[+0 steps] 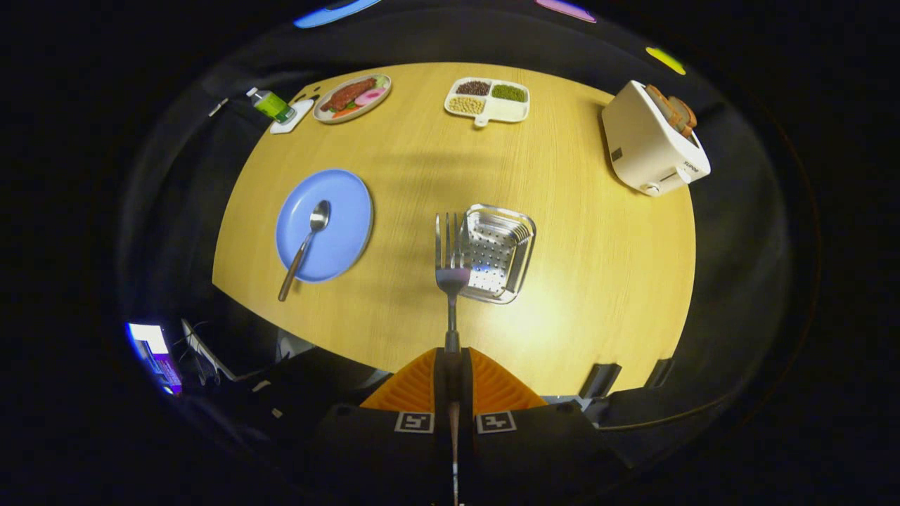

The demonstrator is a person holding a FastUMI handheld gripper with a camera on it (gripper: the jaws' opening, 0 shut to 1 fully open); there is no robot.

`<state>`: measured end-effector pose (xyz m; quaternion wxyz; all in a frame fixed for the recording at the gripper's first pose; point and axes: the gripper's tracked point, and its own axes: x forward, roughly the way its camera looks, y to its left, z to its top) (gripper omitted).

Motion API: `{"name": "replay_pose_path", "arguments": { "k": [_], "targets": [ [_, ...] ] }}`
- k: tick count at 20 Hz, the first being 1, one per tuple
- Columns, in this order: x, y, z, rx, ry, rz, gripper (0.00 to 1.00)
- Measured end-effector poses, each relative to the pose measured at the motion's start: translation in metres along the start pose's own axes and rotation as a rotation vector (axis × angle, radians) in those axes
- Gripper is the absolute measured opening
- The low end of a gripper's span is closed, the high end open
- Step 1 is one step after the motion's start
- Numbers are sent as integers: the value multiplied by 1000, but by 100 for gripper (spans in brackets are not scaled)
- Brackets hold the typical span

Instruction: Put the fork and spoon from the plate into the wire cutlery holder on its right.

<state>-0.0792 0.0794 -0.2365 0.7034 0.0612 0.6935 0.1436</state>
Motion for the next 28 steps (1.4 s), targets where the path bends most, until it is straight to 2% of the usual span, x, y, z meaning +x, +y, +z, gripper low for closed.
{"name": "replay_pose_path", "arguments": {
  "k": [7, 9, 15, 24, 28],
  "targets": [
    [18, -33, -2, -113, 280, -25, 8],
    [23, -41, 1, -135, 363, -55, 8],
    [37, -42, 12, -139, 484, -63, 8],
    [48, -39, 26, -139, 460, -54, 15],
    [49, -37, 35, -142, 383, -44, 18]
  ]
}}
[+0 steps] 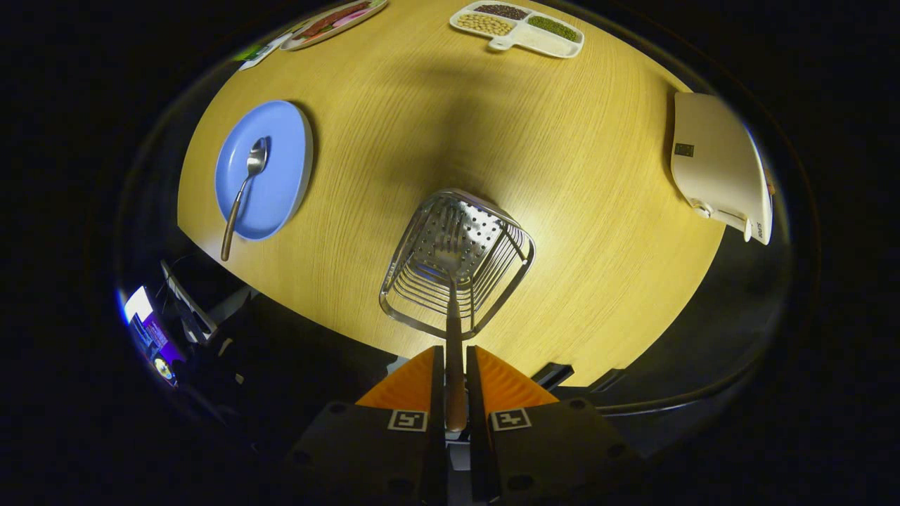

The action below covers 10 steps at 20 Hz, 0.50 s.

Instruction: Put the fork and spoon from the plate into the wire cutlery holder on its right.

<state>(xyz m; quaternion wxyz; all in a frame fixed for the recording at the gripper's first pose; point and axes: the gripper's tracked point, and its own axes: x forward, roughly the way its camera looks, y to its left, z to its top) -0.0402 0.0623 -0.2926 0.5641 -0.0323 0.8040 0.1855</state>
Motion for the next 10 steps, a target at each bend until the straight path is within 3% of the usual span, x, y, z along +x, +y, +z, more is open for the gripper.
{"name": "replay_pose_path", "arguments": {
  "k": [3, 7, 10],
  "targets": [
    [-13, 8, 16, 39, -133, 24, 23],
    [-48, 30, 36, 89, -371, 77, 23],
    [-67, 64, 46, 86, -523, 122, 36]
  ]
}}
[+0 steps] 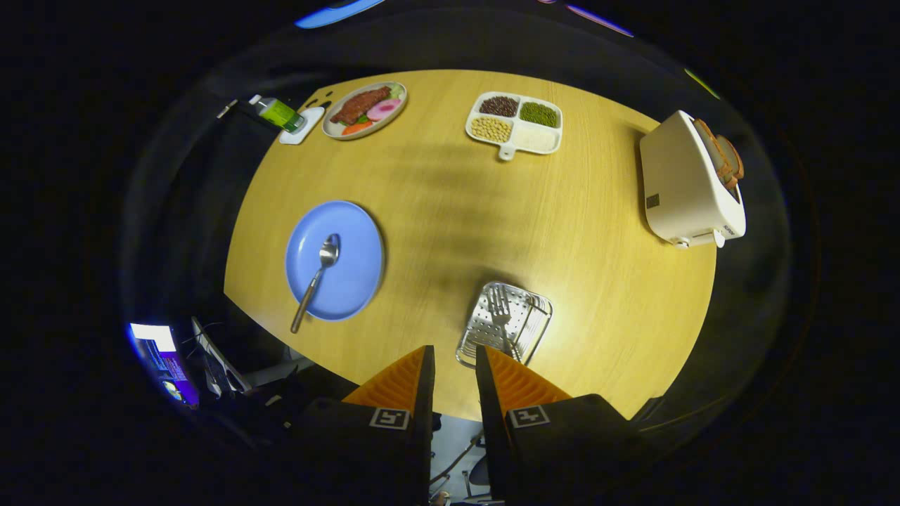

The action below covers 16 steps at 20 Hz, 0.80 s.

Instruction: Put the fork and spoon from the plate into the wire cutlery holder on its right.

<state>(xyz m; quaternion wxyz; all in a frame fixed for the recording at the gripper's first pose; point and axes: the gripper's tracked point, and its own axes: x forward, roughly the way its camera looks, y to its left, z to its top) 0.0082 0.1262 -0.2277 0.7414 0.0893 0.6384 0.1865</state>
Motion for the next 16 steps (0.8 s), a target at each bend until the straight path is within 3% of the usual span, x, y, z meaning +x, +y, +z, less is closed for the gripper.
{"name": "replay_pose_path", "arguments": {
  "k": [3, 6, 8, 13, 16],
  "targets": [
    [-6, 48, 9, -14, -106, 51, 37],
    [1, 108, 8, 27, -140, 162, 56],
    [10, 145, 12, 92, -156, 236, 56],
    [65, 196, 5, 110, -101, 235, 56],
    [103, 208, -2, 123, -53, 183, 56]
  ]
}}
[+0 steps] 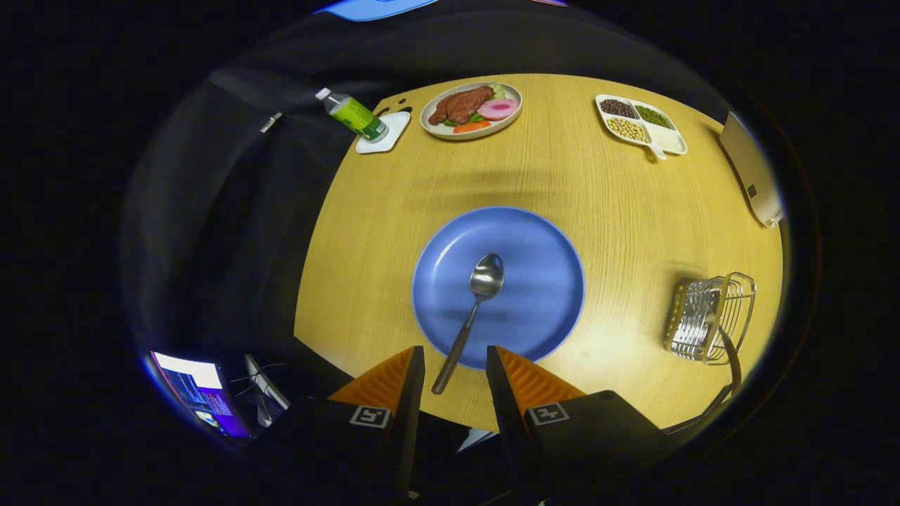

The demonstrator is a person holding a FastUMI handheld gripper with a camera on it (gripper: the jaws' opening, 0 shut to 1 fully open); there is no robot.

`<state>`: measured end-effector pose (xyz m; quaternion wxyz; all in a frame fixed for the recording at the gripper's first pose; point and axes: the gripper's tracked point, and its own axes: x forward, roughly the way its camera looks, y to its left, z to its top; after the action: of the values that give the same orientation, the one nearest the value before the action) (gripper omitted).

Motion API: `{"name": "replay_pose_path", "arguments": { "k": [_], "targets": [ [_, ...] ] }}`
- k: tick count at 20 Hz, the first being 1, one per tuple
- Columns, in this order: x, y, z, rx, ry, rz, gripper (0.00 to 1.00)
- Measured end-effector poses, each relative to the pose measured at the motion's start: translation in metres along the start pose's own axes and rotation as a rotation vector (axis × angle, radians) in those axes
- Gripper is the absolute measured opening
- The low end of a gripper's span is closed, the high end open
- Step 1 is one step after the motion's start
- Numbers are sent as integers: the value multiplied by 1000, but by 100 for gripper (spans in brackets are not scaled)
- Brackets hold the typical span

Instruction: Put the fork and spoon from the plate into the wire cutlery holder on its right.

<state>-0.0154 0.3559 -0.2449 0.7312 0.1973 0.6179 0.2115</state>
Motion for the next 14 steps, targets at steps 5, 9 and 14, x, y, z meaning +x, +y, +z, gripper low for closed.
{"name": "replay_pose_path", "arguments": {
  "k": [5, 9, 14],
  "targets": [
    [49, 2, -5, 71, 69, -45, 56],
    [77, -5, -6, 63, 95, -112, 56],
    [103, -13, -15, 73, 124, -160, 41]
  ]
}}
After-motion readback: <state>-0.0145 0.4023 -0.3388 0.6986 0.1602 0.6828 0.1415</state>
